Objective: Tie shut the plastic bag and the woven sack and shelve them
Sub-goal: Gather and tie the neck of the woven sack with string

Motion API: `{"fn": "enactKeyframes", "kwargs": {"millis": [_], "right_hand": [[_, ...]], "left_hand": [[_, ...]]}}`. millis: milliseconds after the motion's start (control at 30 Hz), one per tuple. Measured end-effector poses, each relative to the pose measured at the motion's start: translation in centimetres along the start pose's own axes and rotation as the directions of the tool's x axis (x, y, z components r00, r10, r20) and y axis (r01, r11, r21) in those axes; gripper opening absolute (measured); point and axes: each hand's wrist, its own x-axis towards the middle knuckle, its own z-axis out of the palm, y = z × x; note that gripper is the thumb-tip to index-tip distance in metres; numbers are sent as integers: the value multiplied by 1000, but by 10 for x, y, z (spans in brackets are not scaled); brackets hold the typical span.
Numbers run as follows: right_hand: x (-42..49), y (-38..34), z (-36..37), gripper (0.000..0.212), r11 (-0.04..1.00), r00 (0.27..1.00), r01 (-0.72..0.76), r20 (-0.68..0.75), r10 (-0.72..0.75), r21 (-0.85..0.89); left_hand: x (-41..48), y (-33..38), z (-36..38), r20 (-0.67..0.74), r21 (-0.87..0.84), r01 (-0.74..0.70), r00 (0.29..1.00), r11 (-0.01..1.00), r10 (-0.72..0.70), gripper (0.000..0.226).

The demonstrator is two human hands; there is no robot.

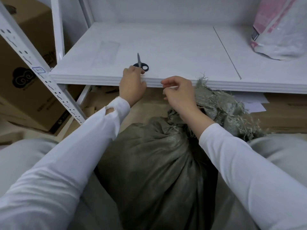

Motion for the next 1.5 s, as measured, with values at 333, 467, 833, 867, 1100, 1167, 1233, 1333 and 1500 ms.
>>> {"fn": "enactKeyframes", "kwargs": {"millis": [333, 467, 833, 867, 1100, 1167, 1233, 1333, 1500], "right_hand": [[7, 12, 15, 30, 999, 998, -46, 35, 46, 4], [4, 11, 12, 34, 997, 998, -65, 23, 64, 30], [-18, -11, -34, 9, 1000, 995, 19, -94, -21, -19], [-23, -14, -40, 10, 999, 996, 25, -88, -28, -44], [-68, -19, -79, 27, 926, 997, -20, 58, 45, -376], [-79, -17, -85, 30, 910, 993, -58, 74, 97, -410], [-87, -15, -90, 27, 914, 985, -106, 81, 149, -391], [-91, -10, -93, 23, 931, 967, -202, 92, 239, -304], [-95, 2, -94, 21, 946, 945, -320, 50, 323, -57]], "left_hand": [[25, -3, 15, 112, 414, -256, 967, 873, 230, 32], [14, 4, -3, 156, 555, -370, 926, 745, 343, 26], [-75, 50, -36, -28, 292, -642, 735, 709, 677, 28], [-86, 55, -39, -50, 276, -660, 717, 699, 696, 30], [-138, 77, -42, -120, 222, -780, 573, 585, 811, 22], [-146, 84, -39, -106, 226, -809, 534, 543, 839, 20], [-151, 89, -36, -85, 251, -832, 491, 495, 867, 20], [-155, 91, -33, -71, 250, -856, 450, 453, 890, 22], [-159, 89, -27, -86, 150, -891, 421, 430, 903, 21]]}}
